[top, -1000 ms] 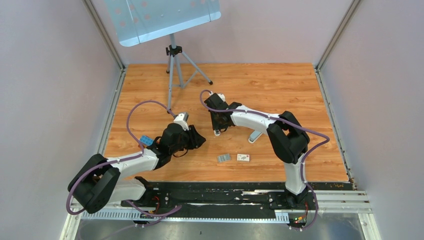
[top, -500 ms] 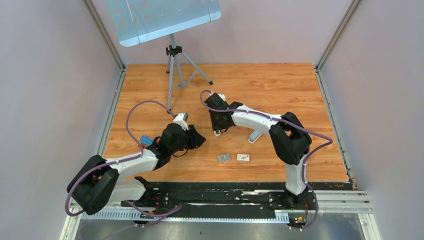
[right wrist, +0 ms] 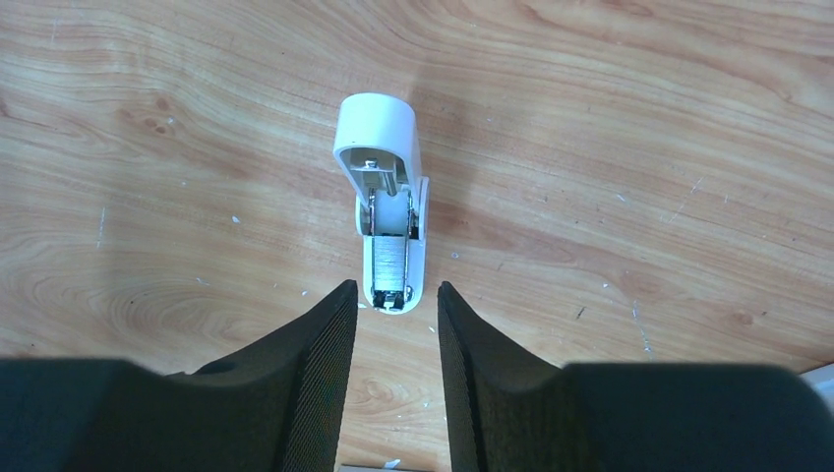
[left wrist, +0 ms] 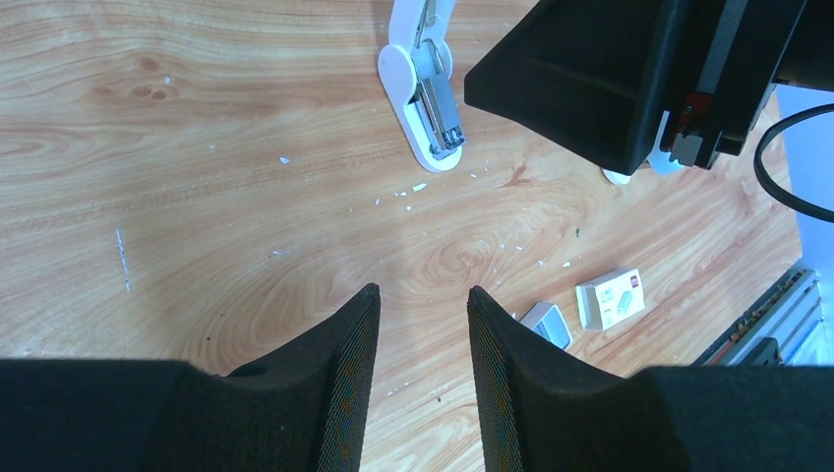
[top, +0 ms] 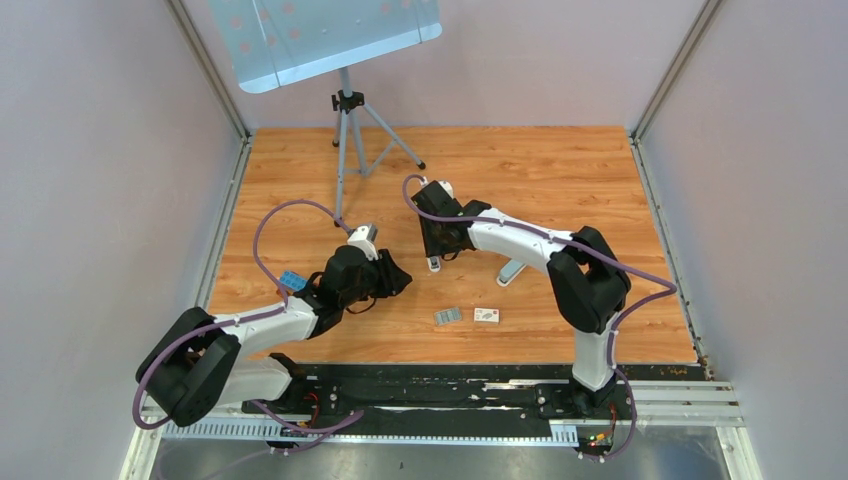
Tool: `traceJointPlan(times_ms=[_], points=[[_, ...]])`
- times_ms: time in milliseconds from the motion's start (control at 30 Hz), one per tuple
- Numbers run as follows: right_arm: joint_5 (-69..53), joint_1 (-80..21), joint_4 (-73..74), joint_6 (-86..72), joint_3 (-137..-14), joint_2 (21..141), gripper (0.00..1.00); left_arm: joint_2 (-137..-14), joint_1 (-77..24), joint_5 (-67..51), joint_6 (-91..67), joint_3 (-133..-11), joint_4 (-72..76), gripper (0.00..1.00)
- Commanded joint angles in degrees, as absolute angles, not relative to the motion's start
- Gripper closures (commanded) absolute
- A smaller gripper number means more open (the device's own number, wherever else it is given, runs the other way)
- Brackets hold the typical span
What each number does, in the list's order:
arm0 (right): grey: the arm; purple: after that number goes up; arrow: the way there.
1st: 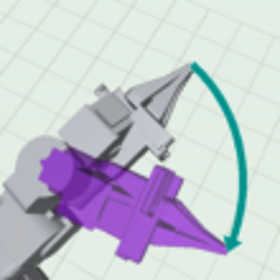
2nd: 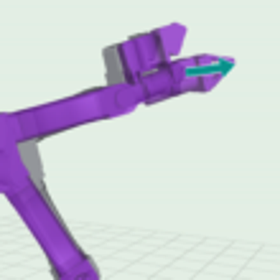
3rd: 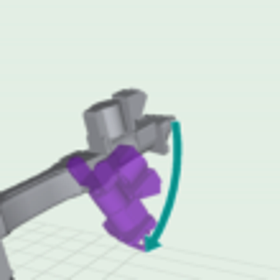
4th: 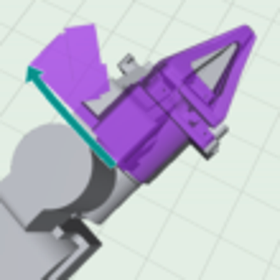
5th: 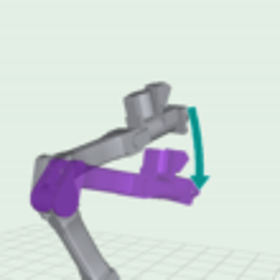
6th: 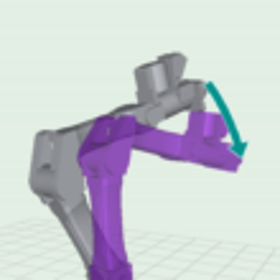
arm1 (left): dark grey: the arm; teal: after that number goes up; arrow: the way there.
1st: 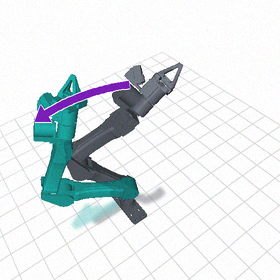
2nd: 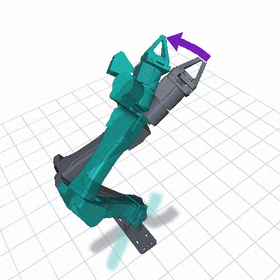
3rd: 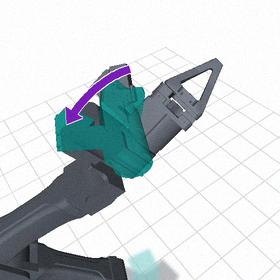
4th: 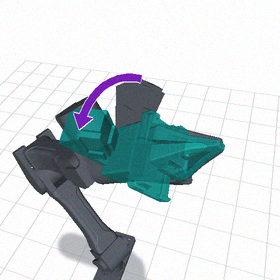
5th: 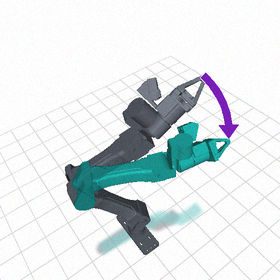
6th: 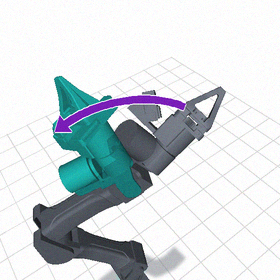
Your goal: Load the staples into the stapler
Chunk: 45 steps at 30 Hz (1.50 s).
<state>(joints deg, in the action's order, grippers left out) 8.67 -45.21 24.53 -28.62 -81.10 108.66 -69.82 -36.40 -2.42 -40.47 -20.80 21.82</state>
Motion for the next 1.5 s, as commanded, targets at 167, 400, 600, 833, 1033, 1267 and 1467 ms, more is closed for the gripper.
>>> traceJointPlan(times_ms=[167,400,600,833,1033,1267,1467], points=[[10.32,-43.95,25.41,-27.34,-83.13,111.63,0.62,-70.32,-35.87,-1.93,-39.73,-21.89,21.79,0.59],[10.27,-43.69,25.1,-27.34,-82.57,113.07,0.62,-70.41,-35.93,-1.93,-39.82,-21.71,21.97,0.59],[10.01,-43.71,24.79,-27.48,-81.96,113.18,0.62,-70.15,-35.91,-1.87,-39.84,-21.47,21.99,0.59],[10.29,-43.76,24.85,-27.2,-82.66,112.18,0.62,-69.68,-35.87,-1.75,-39.83,-21.27,21.82,0.58],[10.78,-43.28,24.74,-26.72,-83.77,111.98,0.62,-69.38,-35.89,-1.58,-39.64,-21.36,21.58,0.58],[10.17,-42.16,23.73,-26.26,-84.35,113.38,0.62,-69.61,-35.89,-1.49,-39.52,-21.62,21.36,0.58],[9.12,-41.63,23.45,-25.79,-85.1,114.49,0.62,-69.8,-35.87,-1.48,-39.29,-22.05,21.12,0.58]])
